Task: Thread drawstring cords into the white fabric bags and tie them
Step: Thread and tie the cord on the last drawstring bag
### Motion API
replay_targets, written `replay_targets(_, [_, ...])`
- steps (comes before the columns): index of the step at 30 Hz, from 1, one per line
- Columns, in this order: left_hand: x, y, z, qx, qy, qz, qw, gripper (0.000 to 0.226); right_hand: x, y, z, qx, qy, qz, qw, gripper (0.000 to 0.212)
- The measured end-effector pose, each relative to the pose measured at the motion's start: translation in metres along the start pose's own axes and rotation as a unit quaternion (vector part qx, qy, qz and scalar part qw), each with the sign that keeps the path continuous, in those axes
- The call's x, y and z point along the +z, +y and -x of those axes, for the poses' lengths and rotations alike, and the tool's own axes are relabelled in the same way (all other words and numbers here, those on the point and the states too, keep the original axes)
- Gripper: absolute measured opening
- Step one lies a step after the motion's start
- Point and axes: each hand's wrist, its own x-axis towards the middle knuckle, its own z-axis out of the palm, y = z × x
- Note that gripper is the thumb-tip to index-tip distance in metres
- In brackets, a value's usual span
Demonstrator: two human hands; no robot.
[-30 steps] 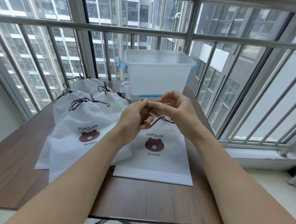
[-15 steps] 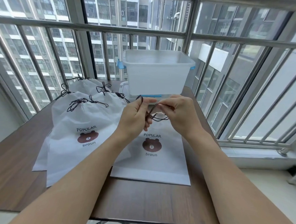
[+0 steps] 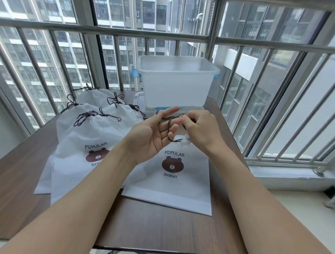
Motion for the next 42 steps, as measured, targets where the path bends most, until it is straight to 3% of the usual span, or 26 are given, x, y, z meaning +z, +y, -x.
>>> replay_targets(9, [-0.01,0.002,-0.007,0.025,0.026,0.101,0.994,0.04,-0.002,-0.007,0.002,-0.006,0.008,-0.066,0.998,0.047])
replay_targets(20, [-0.003,-0.001,-0.003,-0.001,0.007,-0.067,0.998,0.041,0.0,-0.006,-0.004,0.083,0.049,-0.239,0.966,0.038])
replay_targets(25, [-0.004,-0.002,-0.002,-0.011,-0.013,-0.03,0.999,0.041,-0.008,-0.018,0.001,0.05,0.037,-0.275,0.959,0.035])
replay_targets(27, [-0.006,0.0,-0.003,0.002,-0.001,0.016,1.0,0.04,-0.013,-0.021,0.003,0.021,0.004,-0.279,0.96,0.031])
replay_targets(32, [-0.01,0.006,-0.005,0.035,0.006,0.082,0.996,0.035,-0.017,-0.016,0.005,0.035,-0.191,-0.194,0.962,0.021])
replay_targets(34, [-0.008,0.006,-0.004,0.036,0.0,0.058,0.998,0.035,-0.013,-0.011,0.006,0.034,-0.216,-0.127,0.967,0.023])
replay_targets(36, [-0.005,0.003,-0.005,0.079,0.026,-0.058,0.995,0.038,-0.011,-0.011,0.008,0.04,-0.214,-0.107,0.97,0.023])
replay_targets(37, [-0.004,-0.001,-0.005,0.136,0.053,-0.157,0.977,0.039,-0.012,-0.011,0.008,0.044,-0.198,-0.109,0.973,0.021])
replay_targets(39, [-0.007,-0.009,-0.007,0.283,0.094,-0.357,0.885,0.035,-0.014,-0.008,0.005,0.05,-0.122,-0.128,0.983,0.018])
replay_targets(40, [-0.009,-0.013,-0.008,0.337,0.099,-0.424,0.835,0.033,-0.015,-0.006,0.003,0.053,-0.081,-0.15,0.984,0.018])
replay_targets(42, [-0.013,-0.016,-0.009,0.387,0.088,-0.481,0.782,0.031,-0.014,-0.004,-0.001,0.065,-0.051,-0.249,0.965,0.019])
